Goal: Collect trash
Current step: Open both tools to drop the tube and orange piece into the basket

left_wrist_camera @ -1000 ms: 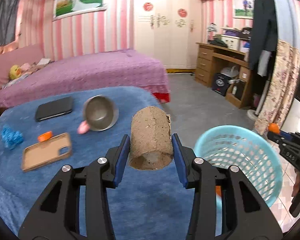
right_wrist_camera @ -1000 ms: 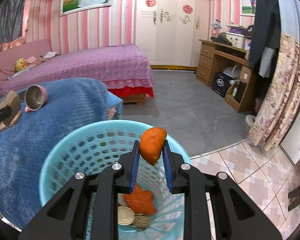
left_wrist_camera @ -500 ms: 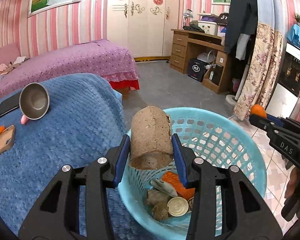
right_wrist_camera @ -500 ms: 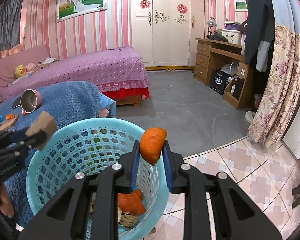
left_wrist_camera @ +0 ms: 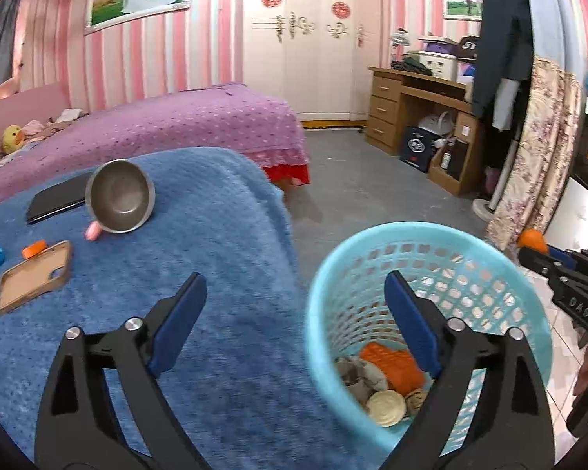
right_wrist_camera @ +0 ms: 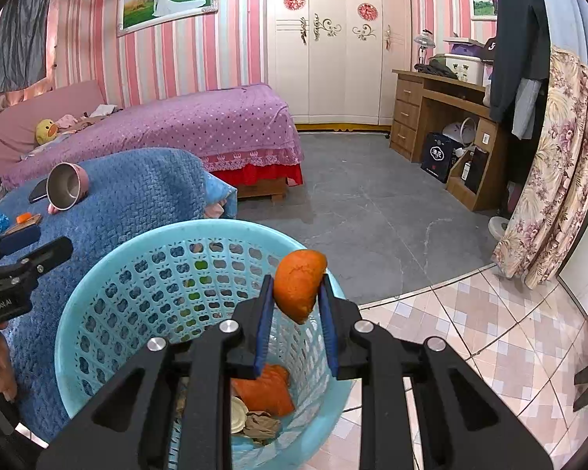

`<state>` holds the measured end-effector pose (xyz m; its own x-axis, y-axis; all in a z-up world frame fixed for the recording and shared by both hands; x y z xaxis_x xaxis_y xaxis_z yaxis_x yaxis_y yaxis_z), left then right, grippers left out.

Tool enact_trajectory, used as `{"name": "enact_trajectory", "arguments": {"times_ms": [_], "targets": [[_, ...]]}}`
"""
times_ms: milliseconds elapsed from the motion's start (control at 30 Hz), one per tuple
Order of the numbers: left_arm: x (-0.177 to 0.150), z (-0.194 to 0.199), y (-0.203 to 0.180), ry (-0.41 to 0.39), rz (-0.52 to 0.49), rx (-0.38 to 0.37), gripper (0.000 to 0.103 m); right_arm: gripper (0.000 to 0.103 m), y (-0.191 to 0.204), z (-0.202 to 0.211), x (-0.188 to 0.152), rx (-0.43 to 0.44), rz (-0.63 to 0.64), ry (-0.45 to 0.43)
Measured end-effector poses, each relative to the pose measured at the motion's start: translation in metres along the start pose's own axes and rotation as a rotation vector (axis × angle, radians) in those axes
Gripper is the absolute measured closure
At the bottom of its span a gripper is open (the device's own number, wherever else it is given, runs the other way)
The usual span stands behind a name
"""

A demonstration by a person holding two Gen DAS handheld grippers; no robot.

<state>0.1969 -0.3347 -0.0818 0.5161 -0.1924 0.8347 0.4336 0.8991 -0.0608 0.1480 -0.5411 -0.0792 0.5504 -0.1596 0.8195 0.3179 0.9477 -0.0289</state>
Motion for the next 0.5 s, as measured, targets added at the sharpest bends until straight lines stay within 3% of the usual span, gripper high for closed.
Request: {"name": "enact_trajectory", "arguments": {"times_ms": [300,367,500], "targets": [[0.001,0.024,0.038,-0.019,0.015,0.075,0.006,0.075,0.024,-0.002,0.003,-0.005,0.044,0.007],[0.001,0.029,0.043,-0.019,0.021,0.072,0.006,0.046,0.027,-0.003,0.002,-0.002,0.040,0.015],[0.000,0.040,0.057,-0.026,0.021,0.079,0.006,0.032,0.032,0.000,0.003,-0.001,0.027,0.010]]}}
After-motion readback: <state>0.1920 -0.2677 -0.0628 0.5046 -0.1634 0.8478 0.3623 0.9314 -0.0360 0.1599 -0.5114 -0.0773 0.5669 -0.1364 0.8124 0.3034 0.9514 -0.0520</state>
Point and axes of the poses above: each gripper's, at about its wrist camera, not at the fingertips, and z roughly against the way its jaws point, y to its left, x to its top, the point moved 9 cm from there along -z, roughly the way its jaws point, and after that the axes turned 5 degrees about -x, right-handed, at the moved point
